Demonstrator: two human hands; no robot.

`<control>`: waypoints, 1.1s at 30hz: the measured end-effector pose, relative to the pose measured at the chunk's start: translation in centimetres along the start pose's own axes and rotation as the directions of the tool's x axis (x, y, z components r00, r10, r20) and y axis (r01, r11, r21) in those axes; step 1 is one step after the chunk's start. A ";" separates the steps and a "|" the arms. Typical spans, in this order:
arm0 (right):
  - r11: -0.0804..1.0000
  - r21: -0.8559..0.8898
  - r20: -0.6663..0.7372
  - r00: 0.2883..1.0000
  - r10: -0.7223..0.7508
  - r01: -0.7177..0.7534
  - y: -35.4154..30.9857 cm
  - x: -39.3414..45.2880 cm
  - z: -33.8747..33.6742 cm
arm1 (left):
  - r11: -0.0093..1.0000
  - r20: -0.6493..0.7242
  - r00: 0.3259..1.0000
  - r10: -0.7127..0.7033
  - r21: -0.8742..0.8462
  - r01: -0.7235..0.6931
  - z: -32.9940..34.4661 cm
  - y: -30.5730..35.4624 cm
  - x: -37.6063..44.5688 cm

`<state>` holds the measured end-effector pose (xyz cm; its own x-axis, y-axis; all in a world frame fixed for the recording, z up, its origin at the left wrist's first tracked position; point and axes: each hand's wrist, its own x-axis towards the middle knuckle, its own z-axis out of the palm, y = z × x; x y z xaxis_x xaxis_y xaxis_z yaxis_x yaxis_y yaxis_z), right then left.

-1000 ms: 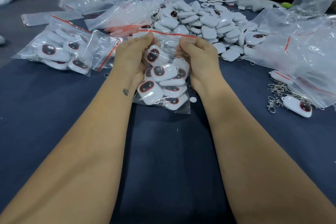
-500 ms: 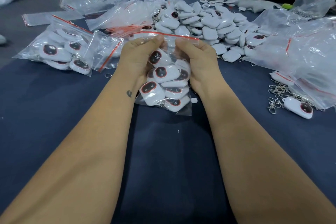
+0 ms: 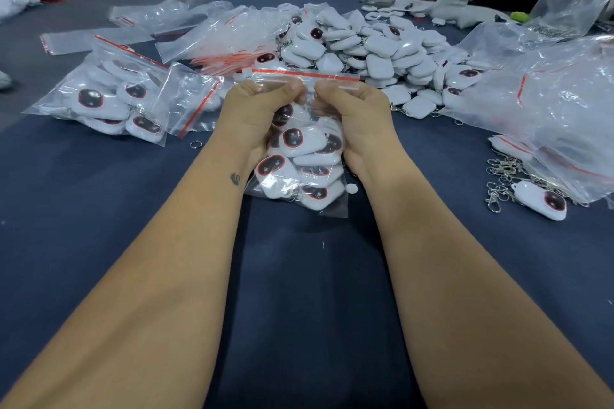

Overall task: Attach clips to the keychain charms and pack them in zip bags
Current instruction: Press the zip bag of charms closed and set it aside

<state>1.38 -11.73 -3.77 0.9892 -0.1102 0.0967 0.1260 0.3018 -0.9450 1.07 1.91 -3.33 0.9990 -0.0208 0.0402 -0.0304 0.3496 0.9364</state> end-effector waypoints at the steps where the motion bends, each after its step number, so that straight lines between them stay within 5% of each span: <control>1: 1.000 0.001 0.002 1.000 -0.002 0.002 0.1 0.0 0.0 | 1.000 -0.004 1.000 0.001 0.008 -0.001 0.0 0.0 0.0; 16: 0.998 0.048 0.053 0.998 -0.036 0.034 0.4 -0.1 -0.2 | 0.992 0.030 0.999 0.044 0.117 -0.047 0.3 -0.1 -0.3; 33: 1.000 0.003 -0.052 0.998 0.026 -0.026 0.2 0.3 -0.3 | 0.994 -0.125 0.991 -0.040 -0.105 0.027 0.3 -0.3 0.8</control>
<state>1.72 -12.00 -4.05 0.9869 -0.1516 0.0553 0.1003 0.3078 -0.9462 1.88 1.52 -3.43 0.9958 0.0824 -0.0407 -0.0002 0.4452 0.8954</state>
